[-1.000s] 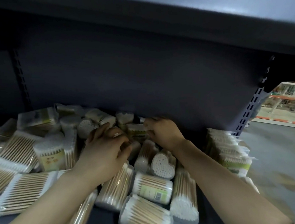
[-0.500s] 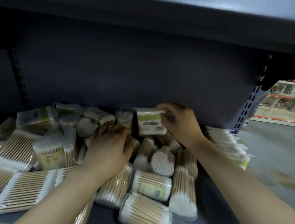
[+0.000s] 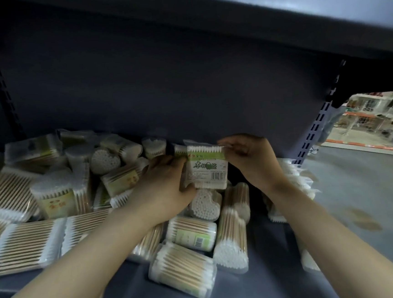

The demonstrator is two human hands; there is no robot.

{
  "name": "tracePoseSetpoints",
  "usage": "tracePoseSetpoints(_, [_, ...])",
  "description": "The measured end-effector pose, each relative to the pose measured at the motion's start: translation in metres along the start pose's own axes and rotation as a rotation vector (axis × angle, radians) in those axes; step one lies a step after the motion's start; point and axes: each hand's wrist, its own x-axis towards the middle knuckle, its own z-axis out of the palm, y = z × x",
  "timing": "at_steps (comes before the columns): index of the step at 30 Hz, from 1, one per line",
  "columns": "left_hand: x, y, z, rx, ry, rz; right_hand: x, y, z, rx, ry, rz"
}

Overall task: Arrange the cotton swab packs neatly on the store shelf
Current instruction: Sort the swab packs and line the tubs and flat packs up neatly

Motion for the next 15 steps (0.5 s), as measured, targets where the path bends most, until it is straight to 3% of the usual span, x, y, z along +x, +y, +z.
tracePoseSetpoints(10, [0.009, 0.019, -0.010, -0.118, 0.029, 0.061, 0.006, 0.000, -0.017, -0.118, -0.141, -0.047])
tracePoseSetpoints(15, [0.015, 0.023, -0.006, -0.082, 0.025, 0.045, 0.018, 0.018, -0.035, -0.244, -0.068, -0.061])
